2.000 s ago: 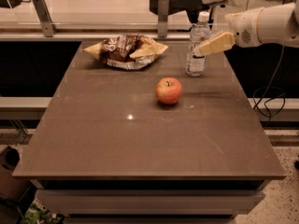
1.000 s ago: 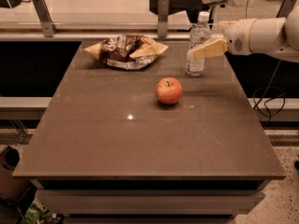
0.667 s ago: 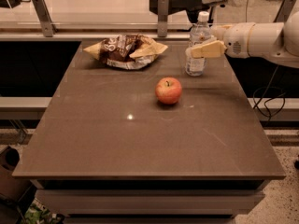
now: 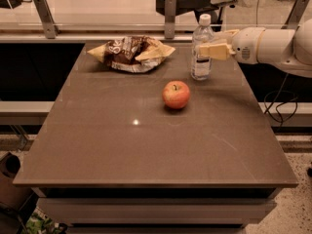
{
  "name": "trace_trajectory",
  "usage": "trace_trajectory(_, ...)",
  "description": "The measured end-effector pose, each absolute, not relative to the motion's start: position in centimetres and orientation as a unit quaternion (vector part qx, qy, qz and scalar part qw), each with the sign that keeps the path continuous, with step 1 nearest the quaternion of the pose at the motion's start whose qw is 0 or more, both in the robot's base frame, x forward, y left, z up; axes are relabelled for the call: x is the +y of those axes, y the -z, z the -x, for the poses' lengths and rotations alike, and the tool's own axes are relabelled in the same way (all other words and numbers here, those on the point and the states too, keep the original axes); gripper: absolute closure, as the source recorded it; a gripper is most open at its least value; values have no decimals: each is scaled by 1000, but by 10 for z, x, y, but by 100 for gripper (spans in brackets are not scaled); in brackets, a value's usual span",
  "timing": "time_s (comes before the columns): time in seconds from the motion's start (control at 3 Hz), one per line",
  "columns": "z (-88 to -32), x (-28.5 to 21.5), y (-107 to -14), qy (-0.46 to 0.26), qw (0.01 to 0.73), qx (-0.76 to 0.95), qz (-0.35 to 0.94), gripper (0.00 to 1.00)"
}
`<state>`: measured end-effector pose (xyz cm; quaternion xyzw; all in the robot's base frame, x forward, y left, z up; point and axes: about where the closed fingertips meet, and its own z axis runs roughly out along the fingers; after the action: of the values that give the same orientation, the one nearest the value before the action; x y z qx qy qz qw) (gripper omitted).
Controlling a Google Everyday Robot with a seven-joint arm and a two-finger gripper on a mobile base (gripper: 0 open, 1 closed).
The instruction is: Pick blue plastic bottle
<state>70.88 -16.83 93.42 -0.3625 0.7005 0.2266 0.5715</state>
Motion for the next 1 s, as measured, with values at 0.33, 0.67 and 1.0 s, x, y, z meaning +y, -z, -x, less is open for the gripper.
trace_trajectory(0.33, -709, -165, -934, -228, 570, 700, 364, 88)
trace_trajectory(0.67, -710, -163, -933, -230, 570, 700, 365, 100)
trace_trajectory(1.0, -710, -162, -934, -230, 570, 699, 365, 100)
